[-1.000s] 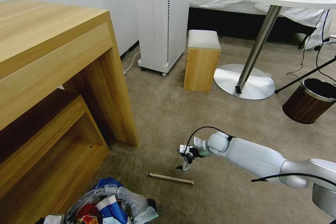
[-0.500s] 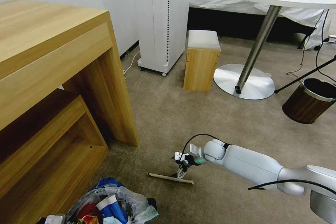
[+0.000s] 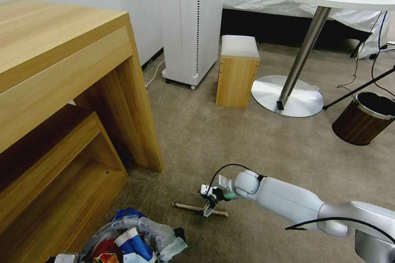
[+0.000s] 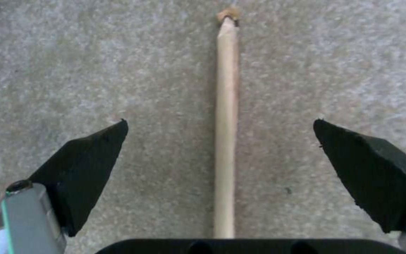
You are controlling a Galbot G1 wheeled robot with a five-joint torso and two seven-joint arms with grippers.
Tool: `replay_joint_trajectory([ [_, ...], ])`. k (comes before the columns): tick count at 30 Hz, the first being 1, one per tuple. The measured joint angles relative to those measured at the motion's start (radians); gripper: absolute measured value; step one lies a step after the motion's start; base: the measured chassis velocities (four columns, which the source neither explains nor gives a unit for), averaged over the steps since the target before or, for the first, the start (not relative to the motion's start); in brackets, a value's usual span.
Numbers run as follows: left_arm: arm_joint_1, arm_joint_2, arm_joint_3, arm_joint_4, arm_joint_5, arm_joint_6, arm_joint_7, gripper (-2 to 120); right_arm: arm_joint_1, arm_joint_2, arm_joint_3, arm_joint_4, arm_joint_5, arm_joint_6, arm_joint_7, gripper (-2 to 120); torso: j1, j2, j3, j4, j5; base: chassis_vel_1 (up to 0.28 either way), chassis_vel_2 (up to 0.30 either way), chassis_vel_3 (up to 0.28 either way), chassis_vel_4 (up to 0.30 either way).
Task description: Pick up the trash bin and place the garbage on the floor into it.
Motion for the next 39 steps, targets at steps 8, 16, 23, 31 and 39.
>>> replay_joint_trajectory([
  [8, 0.005, 0.026, -0.03, -0.038, -0.083, 0.009, -0.017, 0, -0.051, 0.002, 0.023, 0.001, -0.017, 0.001, 0.001, 100, 0.0, 0.0, 0.0, 0.0, 0.0, 0.0, 0.0, 0.0, 0.0],
  [16, 0.015, 0.031, -0.046, -0.075, -0.138, 0.012, -0.034, 0, -0.065, 0.011, 0.031, 0.003, -0.019, 0.002, 0.001, 100, 0.0, 0.0, 0.0, 0.0, 0.0, 0.0, 0.0, 0.0, 0.0],
  [23, 0.042, 0.012, -0.049, -0.085, -0.107, 0.011, -0.028, 0, -0.071, 0.013, 0.05, -0.02, -0.018, 0.009, 0.002, 100, 0.0, 0.0, 0.0, 0.0001, 0.0, 0.0, 0.0, 0.0, 0.0],
  [31, 0.036, 0.006, -0.026, -0.065, -0.069, 0.005, 0.0, 0, -0.097, 0.026, 0.079, -0.051, -0.034, 0.024, 0.001, 100, 0.0, 0.0, 0.0, 0.0001, 0.0001, 0.0, 0.0, 0.0, 0.0],
  [39, 0.028, 0.021, -0.024, -0.051, -0.076, 0.0, 0.005, 0, -0.108, 0.026, 0.103, -0.079, -0.04, 0.038, -0.011, 100, 0.0, 0.0, 0.0, -0.0001, -0.0002, 0.0, 0.0, 0.0, 0.0],
])
